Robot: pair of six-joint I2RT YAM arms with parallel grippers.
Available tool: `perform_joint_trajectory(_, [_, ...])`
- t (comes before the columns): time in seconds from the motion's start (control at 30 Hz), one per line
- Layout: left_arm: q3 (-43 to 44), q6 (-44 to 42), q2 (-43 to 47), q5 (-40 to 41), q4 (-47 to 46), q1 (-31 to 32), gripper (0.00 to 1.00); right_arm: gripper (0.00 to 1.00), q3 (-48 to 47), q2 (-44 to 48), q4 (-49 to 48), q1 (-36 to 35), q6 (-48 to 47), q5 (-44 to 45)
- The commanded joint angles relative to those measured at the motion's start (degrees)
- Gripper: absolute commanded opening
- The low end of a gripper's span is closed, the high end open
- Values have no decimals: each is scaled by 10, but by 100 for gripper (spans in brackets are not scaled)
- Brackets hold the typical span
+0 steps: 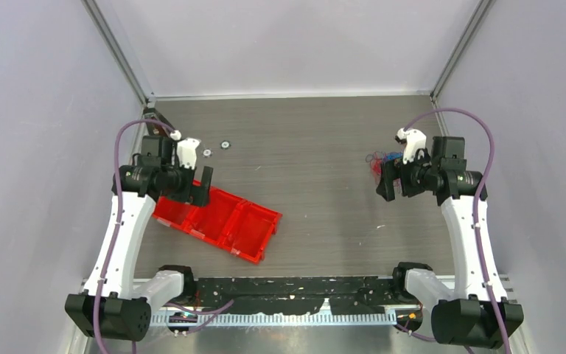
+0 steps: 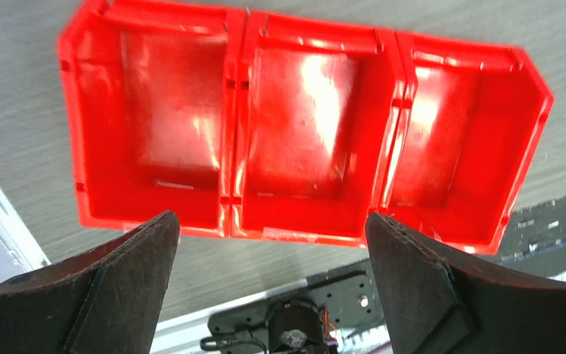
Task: Untangle the cables
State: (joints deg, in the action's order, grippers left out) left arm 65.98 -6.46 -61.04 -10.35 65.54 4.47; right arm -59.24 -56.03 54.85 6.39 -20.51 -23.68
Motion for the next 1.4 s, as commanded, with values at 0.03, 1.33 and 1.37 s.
perform_joint_trajectory(0.03, [64, 36, 26, 49, -120, -3, 99, 95, -93, -61, -24, 2, 45, 13])
perform_joint_trajectory(1.33, [69, -5, -133, -95, -322, 74, 100, 85, -367, -644, -30, 1, -35, 138])
perform_joint_trajectory(1.37, [66, -5, -135, -96, -323, 74, 100, 72, -371, -648, -32, 1, -35, 132])
